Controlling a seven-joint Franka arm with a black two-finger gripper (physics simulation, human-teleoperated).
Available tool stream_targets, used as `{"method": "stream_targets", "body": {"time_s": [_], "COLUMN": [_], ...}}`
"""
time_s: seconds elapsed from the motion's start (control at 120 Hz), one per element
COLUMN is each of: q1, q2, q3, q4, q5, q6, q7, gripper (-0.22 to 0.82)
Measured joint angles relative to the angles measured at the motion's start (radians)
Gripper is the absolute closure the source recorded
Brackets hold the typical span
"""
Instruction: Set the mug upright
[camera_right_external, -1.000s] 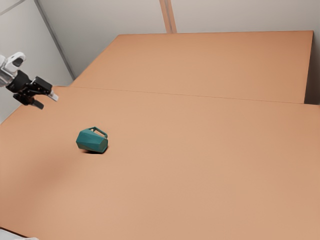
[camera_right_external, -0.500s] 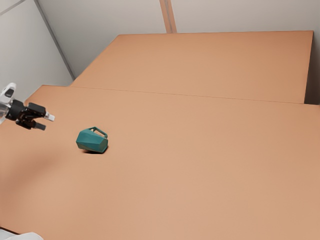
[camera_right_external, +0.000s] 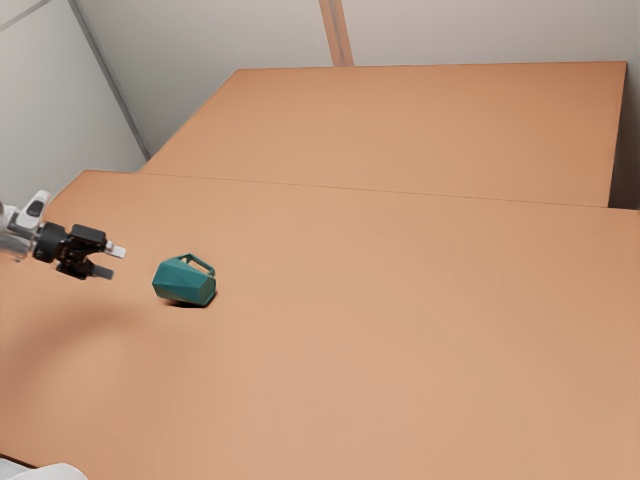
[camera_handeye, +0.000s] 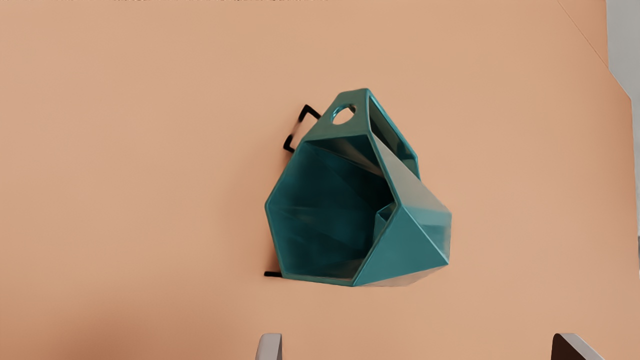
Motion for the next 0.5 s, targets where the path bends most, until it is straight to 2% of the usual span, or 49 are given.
{"method": "stream_targets", "body": {"time_s": [0.5], "q1": [-0.039], "q2": [0.082], "q3": [-0.019], "q4": [0.046], "q5": [-0.027], "q6": [0.003], "q7": [0.027], "gripper": [0.02]}}
